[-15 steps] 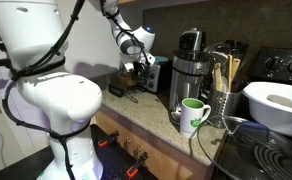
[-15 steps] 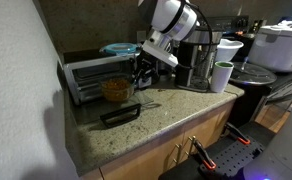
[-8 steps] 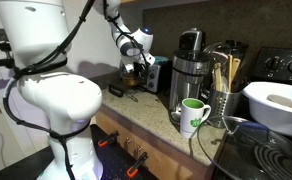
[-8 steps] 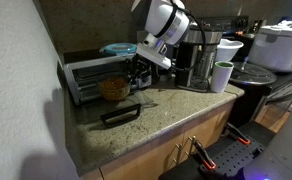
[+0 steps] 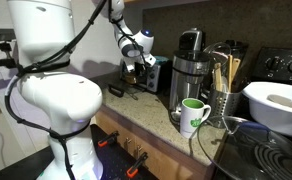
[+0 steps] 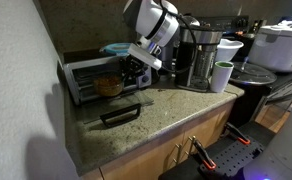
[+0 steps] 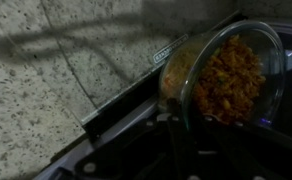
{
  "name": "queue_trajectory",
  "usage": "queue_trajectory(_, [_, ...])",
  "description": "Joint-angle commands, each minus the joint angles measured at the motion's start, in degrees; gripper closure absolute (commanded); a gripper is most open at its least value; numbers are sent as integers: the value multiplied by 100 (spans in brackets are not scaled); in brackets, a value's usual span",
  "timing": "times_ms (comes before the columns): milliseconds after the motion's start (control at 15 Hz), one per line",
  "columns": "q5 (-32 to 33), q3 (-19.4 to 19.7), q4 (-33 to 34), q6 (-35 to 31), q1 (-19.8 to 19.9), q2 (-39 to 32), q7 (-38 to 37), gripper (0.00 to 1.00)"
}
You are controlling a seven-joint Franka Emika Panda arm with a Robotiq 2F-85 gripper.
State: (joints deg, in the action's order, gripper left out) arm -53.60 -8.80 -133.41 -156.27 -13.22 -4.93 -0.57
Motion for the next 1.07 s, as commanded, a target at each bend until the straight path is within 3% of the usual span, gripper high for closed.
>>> queue_trajectory(0, [-288, -141, 312, -194, 89, -108, -123, 97])
queue_trajectory(667, [-759, -56, 487, -327, -39, -398, -111, 97])
queue_trajectory(1000, [-501, -171, 534, -575, -61, -531, -470, 97])
